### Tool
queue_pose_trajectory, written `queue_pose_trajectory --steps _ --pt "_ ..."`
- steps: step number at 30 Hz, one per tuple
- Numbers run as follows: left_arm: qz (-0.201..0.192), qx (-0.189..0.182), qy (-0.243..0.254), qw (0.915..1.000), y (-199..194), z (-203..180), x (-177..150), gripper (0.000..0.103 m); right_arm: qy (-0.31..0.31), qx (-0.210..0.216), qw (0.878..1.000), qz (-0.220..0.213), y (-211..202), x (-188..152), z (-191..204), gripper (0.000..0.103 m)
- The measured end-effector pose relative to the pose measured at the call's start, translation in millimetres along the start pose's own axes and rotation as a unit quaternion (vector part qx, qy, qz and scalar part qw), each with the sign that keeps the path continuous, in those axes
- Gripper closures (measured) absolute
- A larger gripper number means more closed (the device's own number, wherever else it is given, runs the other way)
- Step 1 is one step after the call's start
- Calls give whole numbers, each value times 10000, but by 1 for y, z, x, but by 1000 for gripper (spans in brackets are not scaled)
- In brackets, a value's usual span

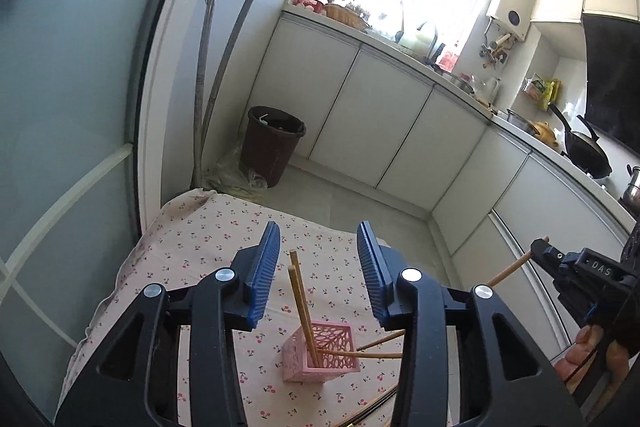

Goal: Organize utensils
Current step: 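Open both tools to drop the chopsticks into the holder, then withdraw, then lower both tools to the loose chopsticks and close each on one chopstick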

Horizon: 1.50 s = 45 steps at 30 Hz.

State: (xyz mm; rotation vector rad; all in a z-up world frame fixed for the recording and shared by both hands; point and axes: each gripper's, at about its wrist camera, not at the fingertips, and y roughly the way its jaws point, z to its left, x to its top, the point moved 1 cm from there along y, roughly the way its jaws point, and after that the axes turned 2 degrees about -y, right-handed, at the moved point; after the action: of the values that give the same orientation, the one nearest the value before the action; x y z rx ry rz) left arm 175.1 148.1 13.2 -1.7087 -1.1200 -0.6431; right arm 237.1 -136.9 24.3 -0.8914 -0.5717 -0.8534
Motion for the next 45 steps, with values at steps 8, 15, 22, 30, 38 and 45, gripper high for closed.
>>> queue_pose_trajectory --steps 8,15,22,30,38,45 --pt "118 112 261 9995 5 -5 -6 55 31 -146 9997 181 42 -19 5 94" --pt "380 302 642 9968 18 -10 -21 51 -63 -114 9977 673 57 -49 9 73" --pt "427 434 1078 9923 15 -27 -36 28 -347 -375 9951 846 29 -64 3 48" --pt "563 576 1428 9865 16 -43 -54 17 -871 -1086 9879 683 1 -77 -8 34" --pt "1530 732 2080 9633 45 -59 -95 7 -813 -1561 9827 581 -44 -92 -56 19" --pt "2822 136 3383 8976 74 -93 -187 7 67 -2131 9770 -5 -106 -67 -134 10"
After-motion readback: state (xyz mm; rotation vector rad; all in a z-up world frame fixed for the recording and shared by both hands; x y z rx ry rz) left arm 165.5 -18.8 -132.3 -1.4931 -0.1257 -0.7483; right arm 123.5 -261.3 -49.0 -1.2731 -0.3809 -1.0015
